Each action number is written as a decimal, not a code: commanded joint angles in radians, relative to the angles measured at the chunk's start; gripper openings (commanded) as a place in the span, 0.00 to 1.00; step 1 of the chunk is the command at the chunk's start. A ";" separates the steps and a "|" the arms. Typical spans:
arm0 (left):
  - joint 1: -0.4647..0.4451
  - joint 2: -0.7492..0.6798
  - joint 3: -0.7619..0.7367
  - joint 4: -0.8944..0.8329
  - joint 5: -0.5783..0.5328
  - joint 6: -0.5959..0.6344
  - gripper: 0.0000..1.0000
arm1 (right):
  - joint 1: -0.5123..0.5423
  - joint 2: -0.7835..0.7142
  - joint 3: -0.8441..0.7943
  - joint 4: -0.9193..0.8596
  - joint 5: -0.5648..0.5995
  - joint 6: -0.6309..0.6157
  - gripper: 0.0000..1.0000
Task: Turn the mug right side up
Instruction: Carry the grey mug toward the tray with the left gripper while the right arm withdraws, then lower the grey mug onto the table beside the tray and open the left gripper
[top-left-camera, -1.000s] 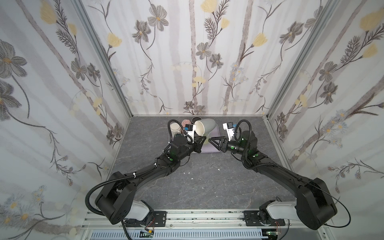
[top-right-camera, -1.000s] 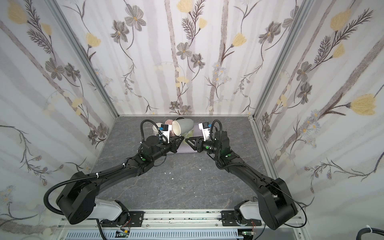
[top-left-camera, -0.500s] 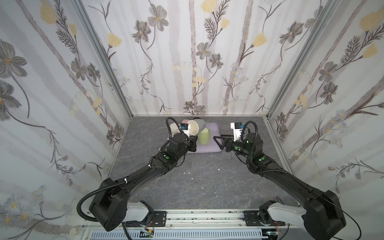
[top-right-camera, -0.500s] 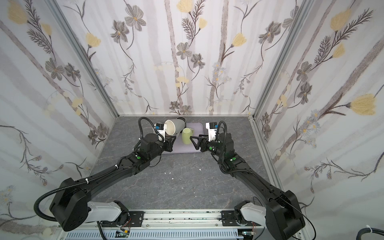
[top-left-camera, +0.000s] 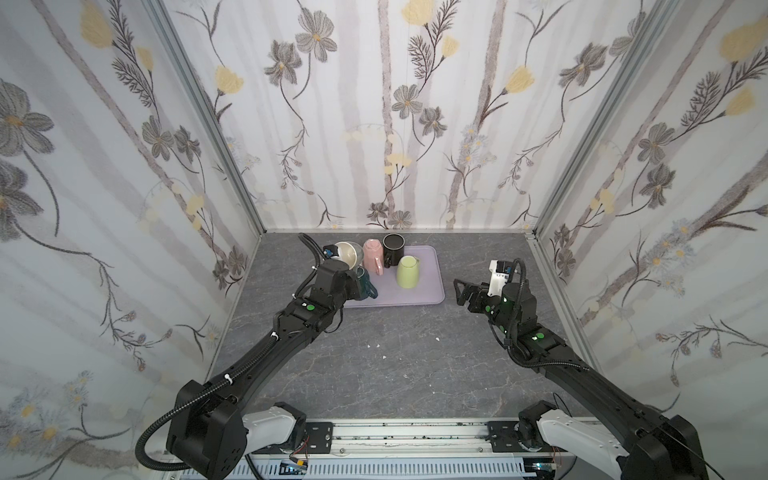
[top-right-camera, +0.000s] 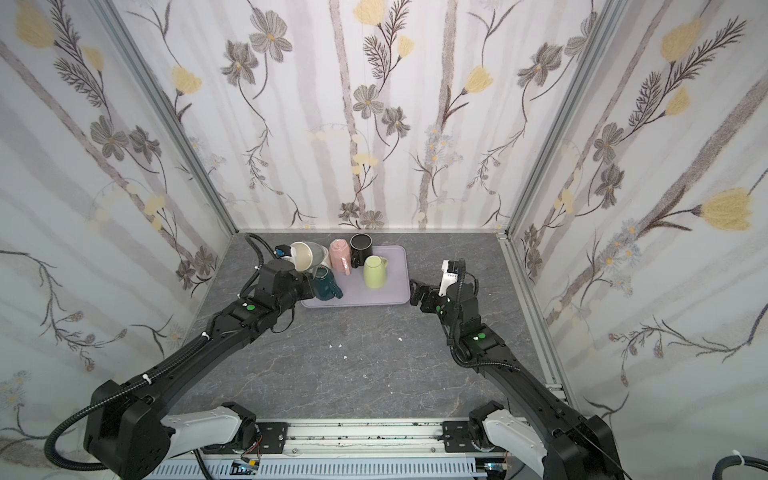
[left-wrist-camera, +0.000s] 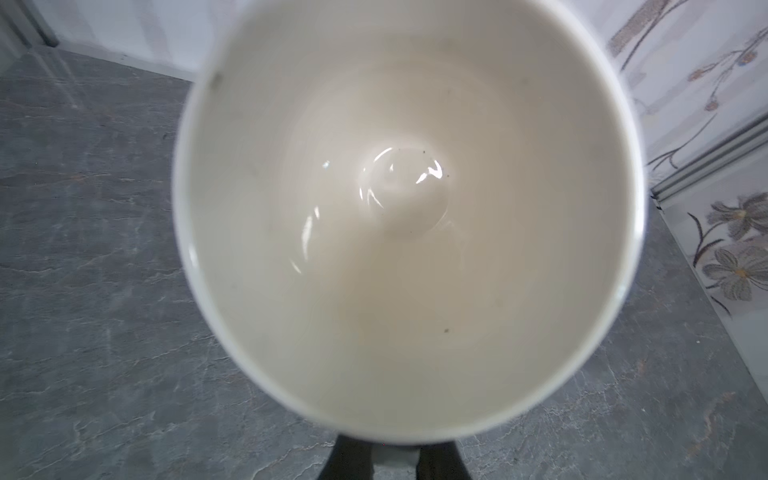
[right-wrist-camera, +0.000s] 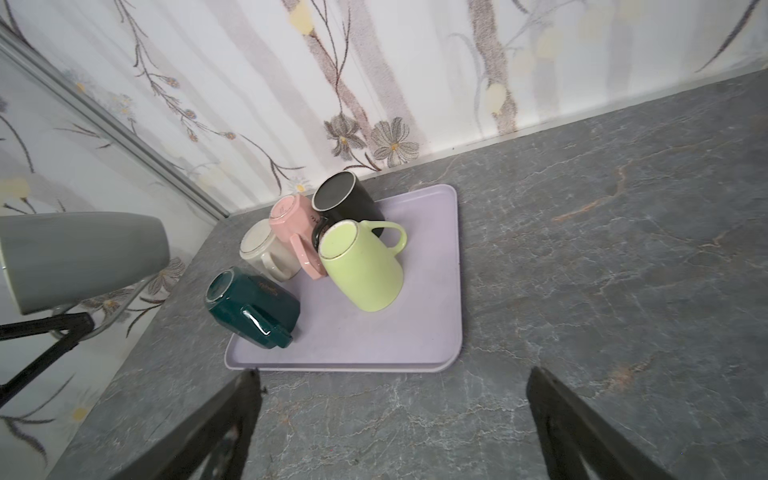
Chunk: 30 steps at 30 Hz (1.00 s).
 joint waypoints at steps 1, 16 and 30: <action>0.046 -0.014 0.021 -0.053 -0.043 -0.012 0.00 | -0.022 -0.032 -0.022 -0.015 0.030 0.006 1.00; 0.244 0.171 0.243 -0.325 0.025 0.020 0.00 | -0.068 -0.193 -0.135 -0.026 -0.028 -0.026 1.00; 0.293 0.433 0.521 -0.539 0.059 0.097 0.00 | -0.092 -0.174 -0.170 -0.016 -0.085 -0.068 1.00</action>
